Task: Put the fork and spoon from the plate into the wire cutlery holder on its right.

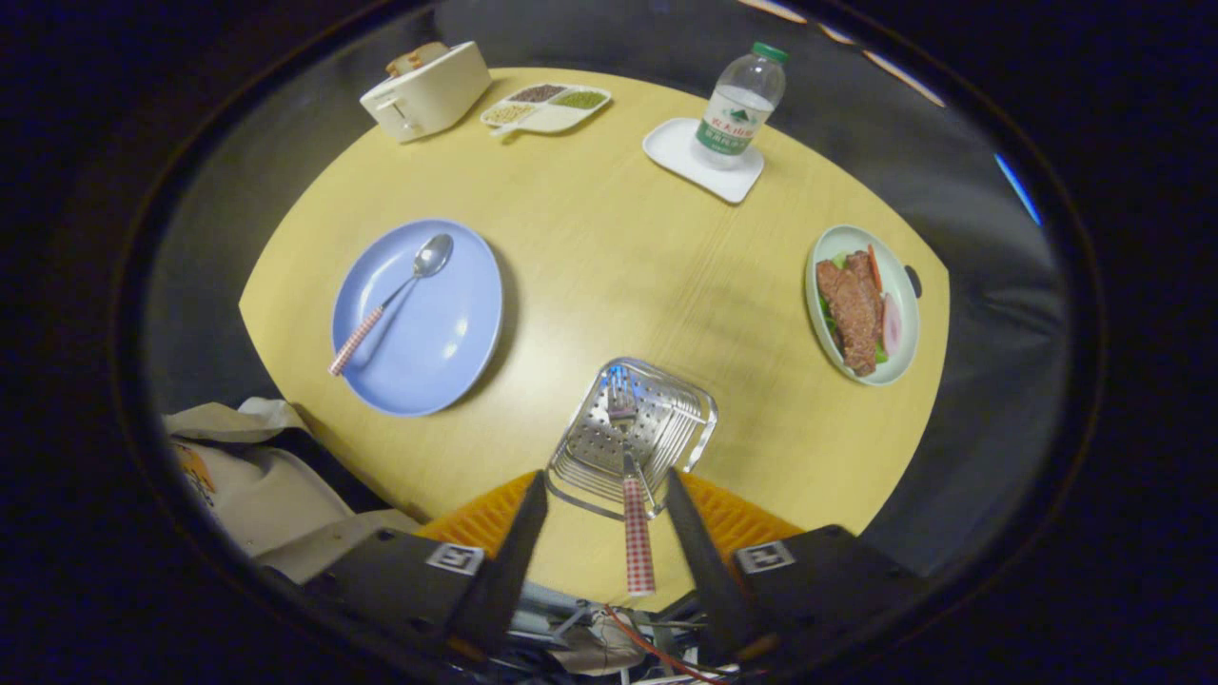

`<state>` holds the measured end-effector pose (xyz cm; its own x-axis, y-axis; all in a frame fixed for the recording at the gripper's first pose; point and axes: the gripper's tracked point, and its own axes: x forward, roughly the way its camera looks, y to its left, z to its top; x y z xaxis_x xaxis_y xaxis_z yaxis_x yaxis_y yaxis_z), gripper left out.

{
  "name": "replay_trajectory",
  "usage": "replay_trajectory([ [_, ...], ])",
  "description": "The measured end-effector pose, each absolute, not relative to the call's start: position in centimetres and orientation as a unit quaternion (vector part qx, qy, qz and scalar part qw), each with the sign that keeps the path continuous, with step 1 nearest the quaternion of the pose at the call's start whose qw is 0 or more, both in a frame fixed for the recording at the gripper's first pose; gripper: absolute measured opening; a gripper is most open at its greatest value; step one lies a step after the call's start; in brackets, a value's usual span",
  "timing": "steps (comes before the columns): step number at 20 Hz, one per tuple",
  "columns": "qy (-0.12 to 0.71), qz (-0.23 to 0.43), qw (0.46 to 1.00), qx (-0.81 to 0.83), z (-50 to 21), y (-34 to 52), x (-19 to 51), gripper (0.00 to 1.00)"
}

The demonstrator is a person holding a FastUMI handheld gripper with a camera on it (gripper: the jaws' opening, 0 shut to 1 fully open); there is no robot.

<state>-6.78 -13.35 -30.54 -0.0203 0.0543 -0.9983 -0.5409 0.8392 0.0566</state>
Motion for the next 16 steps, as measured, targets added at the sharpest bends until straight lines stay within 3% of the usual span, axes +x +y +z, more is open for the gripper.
replay_trajectory([
  [2, 0.653, 0.191, 0.714, -0.165, -29.7, -12.8, -5.7, 1.0],
  [9, 0.548, 0.135, 0.819, -0.102, -26.3, -9.0, -5.0, 1.0],
  [16, 0.463, 0.093, 0.88, -0.061, -24.1, -4.3, -5.7, 1.0],
])
